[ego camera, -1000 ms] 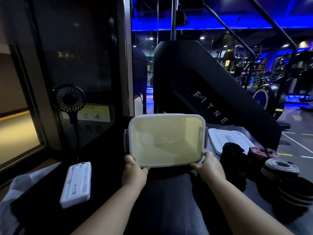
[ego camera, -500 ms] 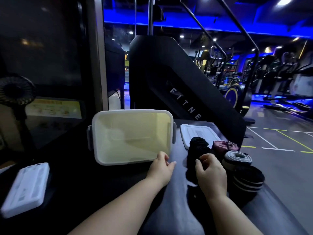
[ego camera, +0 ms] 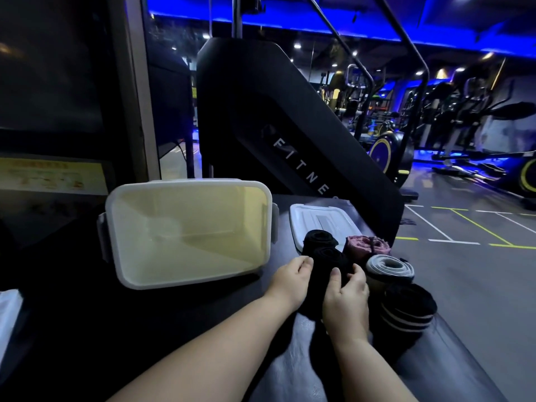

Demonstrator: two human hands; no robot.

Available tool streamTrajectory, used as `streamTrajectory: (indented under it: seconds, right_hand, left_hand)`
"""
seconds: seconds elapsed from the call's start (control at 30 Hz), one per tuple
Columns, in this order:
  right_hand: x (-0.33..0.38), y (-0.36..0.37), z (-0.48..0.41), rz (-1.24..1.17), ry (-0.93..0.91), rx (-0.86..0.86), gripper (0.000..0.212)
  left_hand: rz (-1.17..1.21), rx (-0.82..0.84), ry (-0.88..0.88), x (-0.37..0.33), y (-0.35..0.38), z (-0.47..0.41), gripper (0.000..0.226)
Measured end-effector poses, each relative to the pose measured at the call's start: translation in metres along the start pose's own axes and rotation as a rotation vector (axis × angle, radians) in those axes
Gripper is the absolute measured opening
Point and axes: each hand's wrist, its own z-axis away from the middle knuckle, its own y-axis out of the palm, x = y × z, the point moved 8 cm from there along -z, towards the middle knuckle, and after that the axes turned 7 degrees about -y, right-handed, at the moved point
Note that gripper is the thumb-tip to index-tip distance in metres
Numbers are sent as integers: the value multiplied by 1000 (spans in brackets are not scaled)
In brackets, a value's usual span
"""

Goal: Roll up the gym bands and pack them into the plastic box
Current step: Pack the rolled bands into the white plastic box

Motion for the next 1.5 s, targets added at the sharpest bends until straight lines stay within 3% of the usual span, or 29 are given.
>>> streamTrajectory:
  seconds: [0.1, 0.2, 0.37, 0.57, 0.63, 0.77, 0.83, 1.0, 1.3, 1.5]
  right_hand:
    - [-4, 6, -5, -6, 5, 47, 59]
    - [-2, 9, -7, 18, -44, 50, 78]
    - [1, 11, -3, 64, -32, 121, 73]
    - [18, 20, 10, 24, -55, 239, 37]
    - [27, 28, 16, -25, -64, 282, 27]
    - [36, 52, 24, -162, -45, 369, 38]
    - [45, 65, 30, -212, -57, 425, 28]
    - [72, 93, 44, -252, -143, 565, 38]
    - [105, 129, 46, -12, -380, 644, 48]
    - [109, 146, 40, 132, -412, 593, 34]
  left_hand:
    - [23, 10, -29, 1, -1, 1, 47]
    - [15, 18, -37, 2, -7, 4, 55]
    - [-37, 55, -53, 10, -21, 13, 54]
    - [-43, 18, -76, 32, -53, 20, 59]
    - [65, 52, -121, 43, -61, 24, 58]
    - [179, 97, -116, 54, -78, 31, 46]
    - [189, 80, -80, 58, -92, 33, 33]
    - [192, -50, -56, 70, -132, 40, 38]
    - [85, -151, -84, 93, -170, 30, 57]
    - [-129, -184, -121, 96, -175, 18, 58]
